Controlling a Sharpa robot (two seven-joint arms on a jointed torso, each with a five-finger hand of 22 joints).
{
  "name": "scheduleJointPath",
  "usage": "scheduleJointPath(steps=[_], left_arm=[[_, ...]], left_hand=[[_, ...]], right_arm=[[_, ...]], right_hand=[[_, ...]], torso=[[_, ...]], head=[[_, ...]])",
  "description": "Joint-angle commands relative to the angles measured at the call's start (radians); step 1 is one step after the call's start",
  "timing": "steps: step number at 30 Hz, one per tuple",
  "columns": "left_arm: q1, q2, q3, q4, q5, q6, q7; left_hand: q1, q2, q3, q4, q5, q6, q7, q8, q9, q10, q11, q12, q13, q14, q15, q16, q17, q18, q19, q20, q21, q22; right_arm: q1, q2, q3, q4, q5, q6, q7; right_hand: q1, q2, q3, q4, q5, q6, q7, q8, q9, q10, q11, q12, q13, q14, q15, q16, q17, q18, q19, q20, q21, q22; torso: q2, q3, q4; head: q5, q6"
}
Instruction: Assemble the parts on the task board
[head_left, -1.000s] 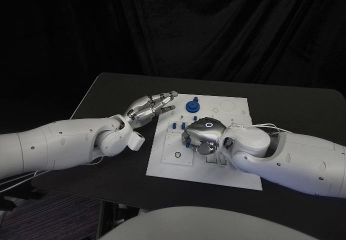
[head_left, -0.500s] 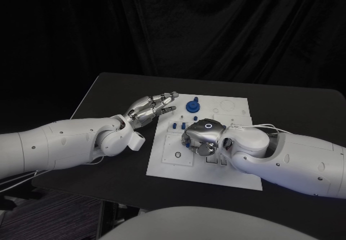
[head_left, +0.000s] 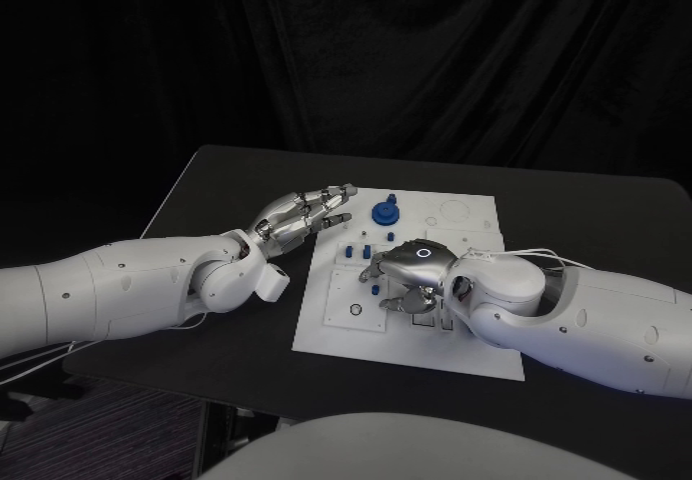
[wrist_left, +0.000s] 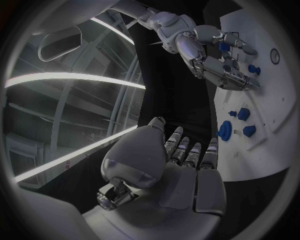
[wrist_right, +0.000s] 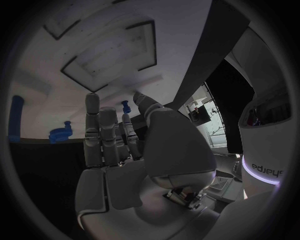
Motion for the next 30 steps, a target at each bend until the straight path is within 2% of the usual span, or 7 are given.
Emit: scheduleJointPath(steps=[1,8,14,18,25,26,30], left_arm=[[-0.002,-0.001,0.001,0.003,0.0,0.012,0.009],[-0.002,-0.009,0.001,0.009,0.0,0.006,0.012],[-0.002,-0.02,0.001,0.014,0.0,-0.008,0.013],[-0.002,-0.02,0.001,0.013,0.0,-0.012,0.022],[-0.003,-0.018,0.001,0.008,0.0,-0.028,0.07],[-0.003,-0.019,0.001,0.008,0.0,-0.034,0.079],[-0.005,-0.02,0.001,0.006,0.0,-0.049,0.102]], left_hand=[[0.009,-0.001,0.006,0.002,0.004,0.008,0.0,0.005,0.001,-0.007,0.003,-0.002,-0.001,0.0,0.004,-0.001,0.0,0.018,-0.003,0.003,-0.004,0.001],[0.009,-0.002,0.008,0.002,0.005,0.009,0.0,0.006,0.001,-0.007,0.003,-0.002,-0.001,0.0,0.005,-0.001,0.0,0.018,-0.003,0.003,-0.004,0.001],[0.011,-0.004,0.011,0.0,0.006,0.016,0.0,0.008,0.003,-0.005,0.004,0.0,0.0,0.001,0.004,-0.001,0.0,0.017,-0.008,0.002,-0.007,-0.009],[0.012,-0.005,0.014,0.0,0.006,0.016,0.002,0.008,0.003,-0.005,0.006,0.001,0.0,0.0,0.0,-0.001,0.0,0.017,-0.012,-0.001,-0.009,-0.015],[0.008,-0.017,0.018,0.005,0.004,-0.015,-0.015,0.002,-0.002,-0.003,-0.002,0.006,0.0,-0.005,-0.027,-0.004,-0.002,0.015,-0.028,-0.047,-0.015,-0.042],[0.004,-0.021,0.014,0.009,0.002,-0.051,-0.028,-0.007,-0.008,-0.005,-0.006,0.004,0.0,-0.007,-0.032,-0.005,-0.003,0.013,-0.032,-0.056,-0.017,-0.05],[-0.021,-0.038,-0.022,0.021,-0.021,-0.316,-0.177,-0.041,-0.038,-0.041,-0.014,-0.03,-0.007,-0.011,-0.044,-0.007,-0.005,-0.006,-0.041,-0.087,-0.021,-0.072]], right_arm=[[0.013,-0.013,0.001,0.011,0.009,-0.056,-0.004],[0.1,-0.086,0.001,0.061,0.106,-0.098,0.007],[0.179,-0.164,0.0,0.085,0.298,-0.024,0.008],[0.196,-0.2,0.0,0.072,0.339,-0.001,-0.002],[0.183,-0.242,0.0,0.043,0.352,0.038,-0.006],[0.177,-0.247,0.0,0.04,0.352,0.037,-0.004],[0.157,-0.257,0.0,0.029,0.354,0.023,0.008]], right_hand=[[0.009,-0.001,-0.008,0.002,-0.005,0.002,0.0,-0.002,-0.002,-0.015,0.002,0.002,-0.003,-0.006,-0.001,0.005,-0.002,0.01,0.002,0.003,-0.004,-0.001],[0.03,0.018,-0.017,0.01,0.025,0.051,0.017,0.015,-0.002,0.0,-0.002,0.033,-0.005,0.01,0.002,0.024,0.014,0.009,0.015,0.003,-0.01,0.003],[0.035,0.038,-0.018,0.019,0.044,0.063,0.031,0.015,-0.01,0.026,-0.005,0.058,-0.009,0.054,0.005,0.059,0.063,0.007,0.042,0.005,0.005,0.015],[0.027,0.041,-0.029,0.034,0.041,0.094,0.037,0.026,-0.014,0.057,-0.01,0.07,-0.021,0.096,0.002,0.088,0.107,-0.001,0.092,0.003,0.068,0.038],[0.011,0.043,-0.041,0.056,0.029,0.12,0.041,0.03,-0.02,0.063,-0.007,0.057,-0.044,0.106,0.004,0.093,0.108,-0.003,0.104,0.004,0.07,0.044],[0.008,0.043,-0.044,0.06,0.025,0.12,0.041,0.029,-0.022,0.065,-0.007,0.056,-0.046,0.106,0.004,0.093,0.108,-0.004,0.106,0.004,0.072,0.045],[-0.009,0.041,-0.059,0.079,-0.006,0.113,0.037,0.018,-0.032,0.08,-0.007,0.054,-0.06,0.111,0.005,0.096,0.11,-0.005,0.113,0.005,0.074,0.049]], torso=[[0.0,0.0002,-0.0002],[0.0,0.0005,-0.0005],[0.0,0.0003,0.0004],[0.0,-0.0005,0.0006],[0.0,-0.0015,-0.0026],[0.0,-0.0021,-0.0036],[0.0,-0.0017,-0.0018]], head=[[-0.002,0.0],[-0.014,0.0],[-0.043,0.0],[-0.06,0.0],[-0.056,0.0],[-0.054,0.0],[-0.057,0.0]])
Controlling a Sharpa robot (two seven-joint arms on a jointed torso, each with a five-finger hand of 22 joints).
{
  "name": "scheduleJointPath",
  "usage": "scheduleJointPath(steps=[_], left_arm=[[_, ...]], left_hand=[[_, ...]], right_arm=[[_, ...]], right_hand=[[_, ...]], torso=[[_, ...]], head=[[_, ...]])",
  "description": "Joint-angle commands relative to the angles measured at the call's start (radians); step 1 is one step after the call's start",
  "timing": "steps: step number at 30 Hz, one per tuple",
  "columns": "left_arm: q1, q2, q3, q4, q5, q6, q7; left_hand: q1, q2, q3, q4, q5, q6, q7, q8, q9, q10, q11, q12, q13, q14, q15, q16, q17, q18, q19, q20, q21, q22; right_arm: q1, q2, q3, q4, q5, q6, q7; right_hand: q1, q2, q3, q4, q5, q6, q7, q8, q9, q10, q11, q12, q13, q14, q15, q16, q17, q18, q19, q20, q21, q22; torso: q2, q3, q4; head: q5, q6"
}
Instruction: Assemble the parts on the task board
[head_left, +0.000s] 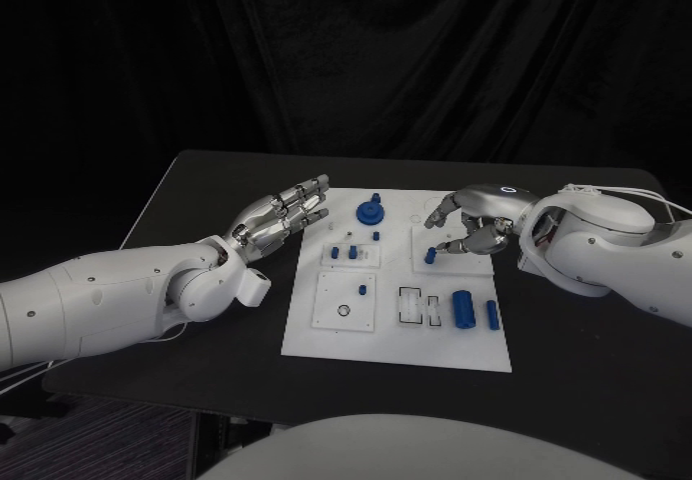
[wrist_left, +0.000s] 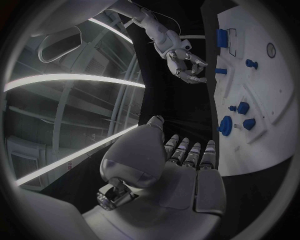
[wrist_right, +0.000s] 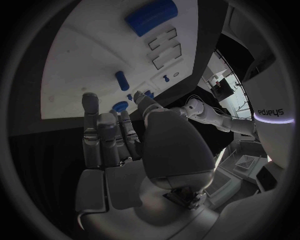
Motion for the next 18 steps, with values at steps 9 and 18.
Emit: scheduleJointPath(steps=[9,18], left_arm=[[-0.007,-0.004,0.001,0.0,0.0,-0.034,0.111],[-0.013,-0.003,0.001,-0.002,0.0,-0.022,0.113]], left_hand=[[-0.036,0.012,-0.06,0.004,-0.039,-0.139,-0.208,-0.021,-0.02,-0.058,-0.105,-0.076,-0.018,0.0,-0.004,-0.004,-0.002,-0.012,-0.003,-0.007,-0.005,-0.015],[-0.02,0.024,-0.053,-0.007,-0.017,-0.137,-0.183,-0.021,-0.02,-0.056,-0.086,-0.07,-0.016,0.0,0.007,-0.004,-0.002,0.0,0.0,0.02,-0.002,-0.009]], right_arm=[[-0.043,-0.002,0.0,-0.03,0.028,-0.017,0.027],[-0.059,0.008,0.0,-0.044,0.028,-0.032,0.04]], right_hand=[[-0.026,-0.004,-0.021,0.027,-0.046,-0.009,-0.003,-0.018,-0.017,0.031,0.0,-0.006,-0.019,0.013,0.0,0.01,0.006,-0.005,0.017,0.002,0.006,0.035],[-0.006,-0.002,-0.023,0.023,-0.033,0.004,0.005,-0.016,-0.023,0.059,-0.006,0.0,-0.028,0.016,-0.004,0.012,0.005,-0.005,0.023,-0.001,0.005,0.037]], torso=[[0.001,0.0027,0.0028],[0.0,0.0028,0.0041]], head=[[-0.011,0.0],[-0.019,0.0]])
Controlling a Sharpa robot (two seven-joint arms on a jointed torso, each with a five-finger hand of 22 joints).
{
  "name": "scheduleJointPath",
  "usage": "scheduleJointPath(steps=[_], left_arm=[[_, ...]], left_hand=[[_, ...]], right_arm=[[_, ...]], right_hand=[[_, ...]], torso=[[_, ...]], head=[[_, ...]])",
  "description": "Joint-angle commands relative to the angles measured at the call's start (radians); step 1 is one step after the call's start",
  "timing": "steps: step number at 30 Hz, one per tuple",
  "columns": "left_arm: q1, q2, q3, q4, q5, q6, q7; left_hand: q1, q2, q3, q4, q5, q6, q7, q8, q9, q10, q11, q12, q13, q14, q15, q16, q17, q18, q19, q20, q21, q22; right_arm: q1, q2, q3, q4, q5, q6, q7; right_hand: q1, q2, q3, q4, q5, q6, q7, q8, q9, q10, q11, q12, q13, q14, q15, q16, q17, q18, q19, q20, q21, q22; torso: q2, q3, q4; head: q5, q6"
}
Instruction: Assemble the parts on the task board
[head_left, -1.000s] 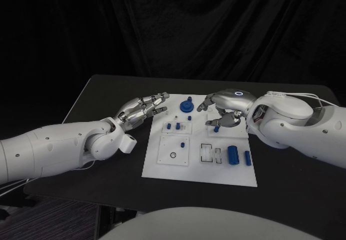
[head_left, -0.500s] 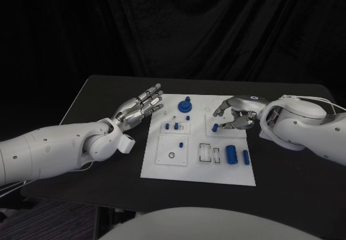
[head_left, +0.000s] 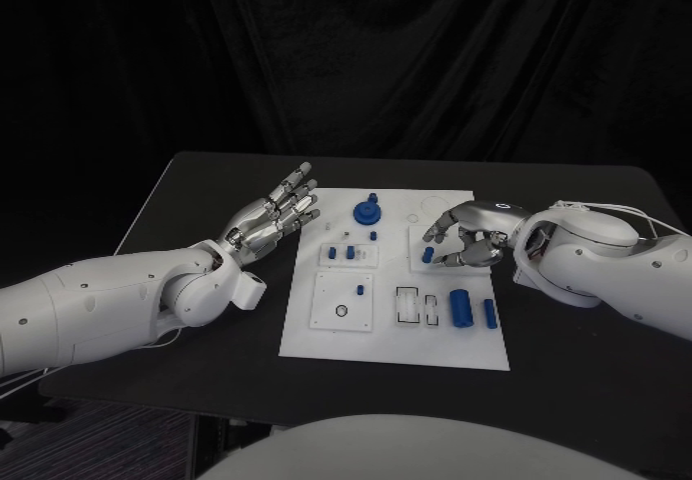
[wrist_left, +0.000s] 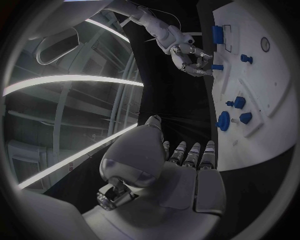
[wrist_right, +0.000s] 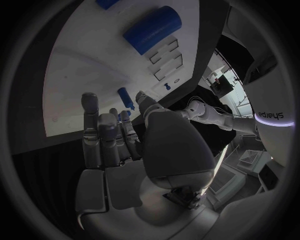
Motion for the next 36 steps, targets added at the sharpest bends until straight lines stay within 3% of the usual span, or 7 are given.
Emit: scheduleJointPath(steps=[1,5,9,15,20,31,36], left_arm=[[-0.003,0.001,0.001,0.0,0.0,0.008,0.108],[-0.005,0.002,0.001,0.002,0.0,0.017,0.11],[-0.007,0.001,0.001,0.003,0.0,0.022,0.109],[-0.009,0.0,0.001,0.002,0.0,0.028,0.105],[-0.01,0.002,0.001,0.0,0.0,0.04,0.1],[-0.011,0.004,0.001,-0.004,0.0,0.052,0.091],[-0.013,0.005,0.001,-0.005,0.0,0.055,0.085]], left_hand=[[0.012,0.009,0.007,-0.013,0.016,0.006,0.03,-0.001,0.001,0.003,0.023,0.002,0.001,0.0,0.007,-0.004,-0.001,0.003,0.001,0.014,-0.002,0.003],[0.021,0.012,0.018,-0.017,0.026,0.021,0.053,0.003,0.005,0.006,0.039,0.01,0.003,0.0,0.01,-0.004,-0.001,0.01,0.002,0.024,-0.001,0.004],[0.023,0.011,0.021,-0.018,0.027,0.028,0.059,0.005,0.007,0.007,0.042,0.012,0.004,0.0,0.01,-0.004,-0.001,0.012,0.003,0.026,-0.001,0.005],[0.024,0.011,0.023,-0.018,0.028,0.03,0.062,0.006,0.007,0.007,0.044,0.011,0.004,0.0,0.011,-0.004,-0.001,0.013,0.003,0.028,-0.001,0.005],[0.026,0.007,0.024,-0.022,0.029,0.034,0.07,0.007,0.008,0.008,0.053,0.014,0.004,0.0,0.016,-0.004,-0.001,0.014,0.004,0.034,0.0,0.006],[0.027,0.007,0.026,-0.025,0.031,0.034,0.073,0.007,0.008,0.009,0.058,0.015,0.004,0.0,0.021,-0.004,-0.001,0.015,0.005,0.039,0.0,0.007],[0.038,0.008,0.036,-0.039,0.042,0.038,0.081,0.007,0.009,0.009,0.064,0.016,0.005,0.0,0.024,-0.004,-0.001,0.016,0.005,0.045,0.0,0.008]], right_arm=[[-0.006,0.004,0.001,-0.005,0.003,-0.023,0.015],[-0.014,0.012,0.001,-0.014,0.003,-0.02,0.012],[-0.023,0.022,0.001,-0.025,0.003,-0.024,0.009],[-0.032,0.038,0.001,-0.039,-0.018,-0.04,-0.004],[-0.041,0.054,0.001,-0.053,-0.031,-0.051,-0.018],[-0.054,0.069,0.001,-0.064,-0.037,-0.07,-0.008],[-0.055,0.071,0.001,-0.066,-0.038,-0.092,0.0]], right_hand=[[0.023,0.005,0.001,-0.008,0.025,0.006,0.005,-0.002,-0.003,0.015,0.0,0.003,-0.006,0.006,-0.001,0.005,-0.001,-0.005,0.01,-0.003,0.003,0.038],[0.068,0.01,0.023,-0.035,0.117,0.017,0.007,-0.002,-0.011,0.037,-0.001,-0.009,-0.025,0.005,-0.005,0.002,-0.008,-0.006,0.013,-0.007,-0.002,0.041],[0.103,0.012,0.063,-0.061,0.175,0.03,0.013,0.0,-0.015,0.06,-0.001,-0.03,-0.047,-0.002,-0.007,-0.004,-0.02,-0.004,0.007,-0.01,-0.012,0.042],[0.112,0.009,0.095,-0.07,0.181,0.05,0.019,0.005,-0.017,0.084,-0.001,-0.049,-0.066,0.001,-0.008,-0.003,-0.02,-0.004,0.007,-0.013,-0.006,0.043],[0.102,0.003,0.137,-0.064,0.165,0.125,0.027,0.034,-0.005,0.155,-0.014,-0.068,-0.09,0.011,-0.018,0.001,-0.016,-0.005,0.015,-0.021,0.016,0.045],[0.078,-0.009,0.147,-0.044,0.105,0.143,0.028,0.033,0.0,0.2,-0.024,-0.086,-0.105,0.024,-0.025,0.003,-0.01,-0.008,0.026,-0.027,0.035,0.047],[0.081,0.0,0.153,-0.04,0.095,0.186,0.032,0.053,0.014,0.234,-0.035,-0.081,-0.106,0.033,-0.033,0.006,-0.001,-0.009,0.036,-0.033,0.047,0.049]], torso=[[-0.001,-0.0004,0.0014],[0.0,-0.0004,0.0001],[0.0,-0.0003,-0.0005],[0.0,-0.0009,0.0],[0.0,-0.0009,0.0004],[0.0,-0.0013,0.0005],[0.0,-0.0013,0.0002]], head=[[-0.003,0.0],[-0.002,0.0],[-0.001,0.0],[-0.002,0.0],[-0.003,0.0],[0.003,0.0],[0.005,0.0]])
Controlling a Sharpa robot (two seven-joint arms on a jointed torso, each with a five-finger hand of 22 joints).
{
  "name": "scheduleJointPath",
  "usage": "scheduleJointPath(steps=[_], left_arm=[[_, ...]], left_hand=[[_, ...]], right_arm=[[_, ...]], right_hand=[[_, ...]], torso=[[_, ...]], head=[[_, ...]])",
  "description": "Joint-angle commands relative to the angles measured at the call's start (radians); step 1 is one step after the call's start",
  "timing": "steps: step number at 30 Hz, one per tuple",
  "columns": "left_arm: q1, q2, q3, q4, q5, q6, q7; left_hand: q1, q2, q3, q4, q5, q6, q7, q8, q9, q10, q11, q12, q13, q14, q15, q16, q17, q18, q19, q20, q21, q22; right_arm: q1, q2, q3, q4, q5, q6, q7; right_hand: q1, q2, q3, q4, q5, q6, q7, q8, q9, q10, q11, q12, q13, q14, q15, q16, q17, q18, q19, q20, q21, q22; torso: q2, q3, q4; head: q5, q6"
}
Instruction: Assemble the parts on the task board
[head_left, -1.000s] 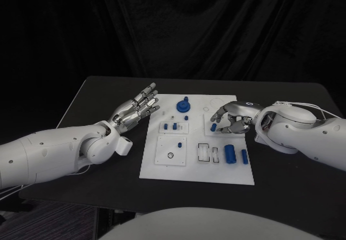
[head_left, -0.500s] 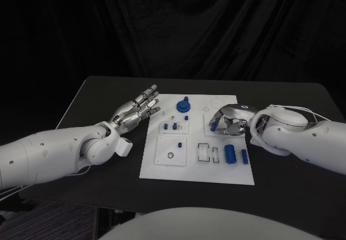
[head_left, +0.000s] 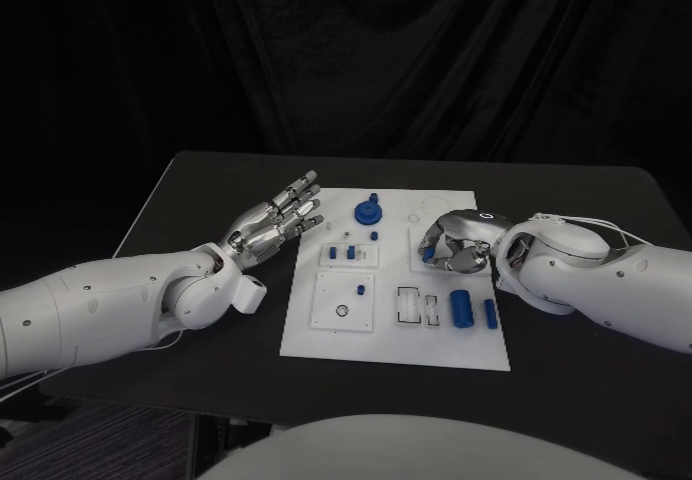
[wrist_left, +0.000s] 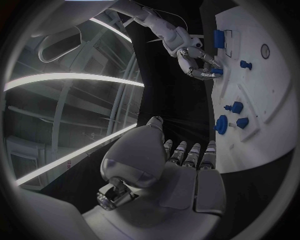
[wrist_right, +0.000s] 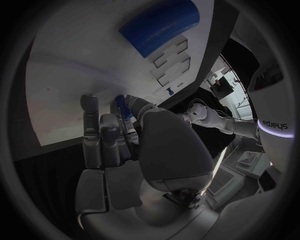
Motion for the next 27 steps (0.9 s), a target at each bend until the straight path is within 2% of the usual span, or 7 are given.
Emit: scheduleJointPath(steps=[1,5,6,7,14,20,27], left_arm=[[-0.003,0.003,0.001,0.0,0.0,0.022,0.082],[-0.004,0.005,0.001,-0.001,0.0,0.025,0.079],[-0.004,0.005,0.001,-0.002,0.0,0.026,0.077],[-0.005,0.006,0.001,-0.002,0.0,0.027,0.076],[-0.006,0.007,0.001,-0.005,0.0,0.03,0.069],[-0.007,0.007,0.001,-0.006,0.0,0.033,0.063],[-0.007,0.004,0.001,-0.005,0.0,0.032,0.061]], left_hand=[[0.026,-0.003,0.018,-0.027,0.017,0.001,0.016,0.006,0.002,0.002,0.01,0.007,0.001,0.0,0.01,-0.004,-0.001,0.016,0.002,0.01,0.0,0.0],[0.028,-0.003,0.021,-0.03,0.017,0.001,0.017,0.006,0.002,0.002,0.011,0.007,0.001,0.0,0.011,-0.004,-0.001,0.016,0.002,0.011,0.0,0.0],[0.028,-0.003,0.021,-0.03,0.017,0.001,0.017,0.006,0.002,0.002,0.011,0.007,0.001,0.0,0.011,-0.004,-0.001,0.016,0.002,0.011,0.0,0.0],[0.028,-0.003,0.021,-0.03,0.017,0.001,0.017,0.006,0.002,0.002,0.011,0.007,0.001,0.0,0.011,-0.004,-0.001,0.016,0.002,0.011,0.0,0.0],[0.029,-0.002,0.026,-0.035,0.019,0.005,0.022,0.007,0.003,0.002,0.013,0.007,0.001,0.0,0.011,-0.004,-0.001,0.016,0.002,0.012,0.001,0.001],[0.028,-0.001,0.029,-0.037,0.018,0.007,0.027,0.007,0.003,0.002,0.015,0.007,0.001,0.0,0.012,-0.004,-0.001,0.016,0.002,0.013,0.001,0.001],[0.026,-0.001,0.032,-0.039,0.019,0.01,0.033,0.008,0.004,0.003,0.017,0.009,0.002,0.0,0.014,-0.004,-0.001,0.017,0.003,0.014,0.001,0.002]], right_arm=[[-0.003,0.001,0.0,0.0,-0.011,-0.049,-0.002],[-0.003,0.0,0.0,0.002,-0.011,-0.09,0.011],[-0.003,-0.001,0.0,0.003,-0.011,-0.111,0.019],[-0.003,-0.002,0.0,0.004,-0.011,-0.126,0.024],[0.0,-0.015,0.001,0.026,-0.012,-0.199,0.05],[0.027,-0.035,0.001,0.073,-0.012,-0.203,0.042],[0.068,-0.062,0.001,0.168,-0.016,-0.173,0.051]], right_hand=[[-0.009,0.015,0.001,0.012,-0.009,0.025,0.0,0.012,0.009,0.023,-0.006,-0.002,-0.001,0.008,-0.007,0.007,0.005,-0.01,0.009,-0.006,0.009,0.05],[0.011,0.041,0.014,0.002,-0.013,0.069,-0.009,0.038,0.027,0.053,-0.016,0.002,0.0,0.019,-0.016,0.011,0.017,-0.012,0.021,-0.012,0.025,0.054],[0.032,0.056,0.025,-0.017,-0.035,0.094,-0.017,0.056,0.045,0.091,-0.027,0.002,0.0,0.023,-0.028,0.008,0.016,-0.014,0.028,-0.022,0.034,0.056],[0.037,0.06,0.031,-0.024,-0.054,0.097,-0.019,0.061,0.052,0.102,-0.029,-0.003,-0.002,0.022,-0.031,0.003,0.007,-0.014,0.028,-0.026,0.03,0.055],[0.055,0.062,0.056,-0.051,-0.062,0.108,-0.024,0.072,0.077,0.145,-0.04,-0.019,-0.006,0.015,-0.039,-0.02,-0.021,-0.011,0.02,-0.037,0.015,0.052],[0.049,0.054,0.057,-0.054,-0.07,0.11,-0.024,0.074,0.086,0.154,-0.041,-0.029,-0.008,0.021,-0.04,-0.021,-0.016,-0.012,0.024,-0.039,0.021,0.054],[0.047,0.053,0.059,-0.054,-0.071,0.107,-0.024,0.073,0.09,0.154,-0.04,-0.038,-0.01,0.024,-0.04,-0.021,-0.013,-0.013,0.027,-0.039,0.027,0.055]], torso=[[0.0,-0.0006,-0.0002],[0.0,-0.0006,0.0006],[0.0,-0.0001,0.0],[0.0,0.0,-0.0002],[0.0,-0.0003,0.0003],[0.001,0.0002,-0.0008],[0.002,0.0015,-0.0018]], head=[[0.002,0.0],[0.002,0.0],[0.003,0.0],[0.004,0.0],[0.01,0.0],[0.018,0.0],[0.023,0.0]])
